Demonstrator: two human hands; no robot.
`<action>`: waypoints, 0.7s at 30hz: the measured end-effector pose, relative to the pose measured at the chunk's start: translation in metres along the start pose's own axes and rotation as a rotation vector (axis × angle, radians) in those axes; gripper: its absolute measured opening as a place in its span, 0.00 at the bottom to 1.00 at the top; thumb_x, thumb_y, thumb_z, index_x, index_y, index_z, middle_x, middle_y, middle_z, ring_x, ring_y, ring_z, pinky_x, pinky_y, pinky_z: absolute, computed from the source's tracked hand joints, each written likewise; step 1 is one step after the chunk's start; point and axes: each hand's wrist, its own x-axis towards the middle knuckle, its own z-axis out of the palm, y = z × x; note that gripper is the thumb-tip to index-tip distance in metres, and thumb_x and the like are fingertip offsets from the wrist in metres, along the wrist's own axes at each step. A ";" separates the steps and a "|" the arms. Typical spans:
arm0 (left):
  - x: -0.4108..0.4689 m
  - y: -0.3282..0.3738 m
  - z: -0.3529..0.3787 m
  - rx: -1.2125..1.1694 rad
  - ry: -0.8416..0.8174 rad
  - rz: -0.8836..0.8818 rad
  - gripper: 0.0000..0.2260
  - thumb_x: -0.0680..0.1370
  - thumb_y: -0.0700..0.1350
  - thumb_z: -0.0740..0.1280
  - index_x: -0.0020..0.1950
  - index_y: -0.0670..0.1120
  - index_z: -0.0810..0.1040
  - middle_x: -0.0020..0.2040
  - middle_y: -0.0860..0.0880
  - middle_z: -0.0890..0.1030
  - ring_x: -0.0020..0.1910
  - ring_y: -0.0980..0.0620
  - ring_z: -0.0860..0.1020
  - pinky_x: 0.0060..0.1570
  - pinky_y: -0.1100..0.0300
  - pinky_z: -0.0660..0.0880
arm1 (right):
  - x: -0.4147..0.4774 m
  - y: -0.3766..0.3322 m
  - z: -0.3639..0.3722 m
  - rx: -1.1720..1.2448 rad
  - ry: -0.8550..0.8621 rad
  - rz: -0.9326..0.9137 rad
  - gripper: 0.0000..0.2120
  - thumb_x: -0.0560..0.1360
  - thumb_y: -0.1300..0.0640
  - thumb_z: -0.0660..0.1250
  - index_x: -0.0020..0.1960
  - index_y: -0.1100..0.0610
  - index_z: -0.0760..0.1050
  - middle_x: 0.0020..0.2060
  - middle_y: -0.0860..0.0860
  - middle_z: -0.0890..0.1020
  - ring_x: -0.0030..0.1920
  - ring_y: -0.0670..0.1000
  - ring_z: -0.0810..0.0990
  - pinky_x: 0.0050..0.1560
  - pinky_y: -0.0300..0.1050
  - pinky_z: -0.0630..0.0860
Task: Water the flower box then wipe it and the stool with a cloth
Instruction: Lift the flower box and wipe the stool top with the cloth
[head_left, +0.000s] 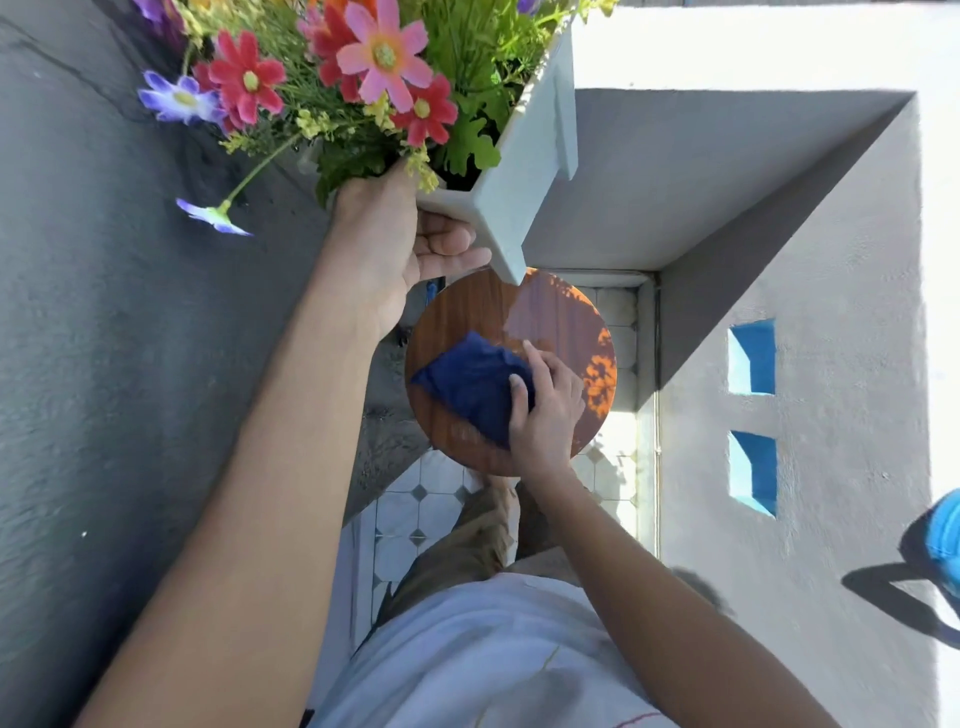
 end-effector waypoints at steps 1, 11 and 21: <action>-0.001 0.000 0.000 -0.001 0.000 -0.001 0.14 0.82 0.40 0.55 0.38 0.41 0.74 0.37 0.38 0.76 0.25 0.51 0.75 0.41 0.46 0.83 | 0.005 0.003 -0.001 -0.059 0.006 -0.031 0.18 0.81 0.51 0.62 0.71 0.47 0.71 0.66 0.50 0.73 0.67 0.51 0.67 0.66 0.50 0.62; 0.002 -0.007 -0.001 0.034 0.008 -0.007 0.11 0.82 0.41 0.56 0.42 0.40 0.74 0.39 0.37 0.76 0.25 0.51 0.76 0.39 0.48 0.83 | 0.053 0.046 0.016 -0.551 -0.289 -0.485 0.22 0.83 0.42 0.53 0.76 0.45 0.63 0.76 0.53 0.64 0.76 0.58 0.60 0.70 0.60 0.61; 0.003 -0.011 0.003 0.032 0.002 0.022 0.11 0.82 0.40 0.54 0.52 0.36 0.73 0.41 0.36 0.75 0.25 0.51 0.76 0.37 0.51 0.82 | 0.109 0.012 0.045 -0.397 -0.238 -0.249 0.20 0.84 0.54 0.51 0.75 0.58 0.63 0.77 0.56 0.63 0.79 0.61 0.50 0.76 0.63 0.54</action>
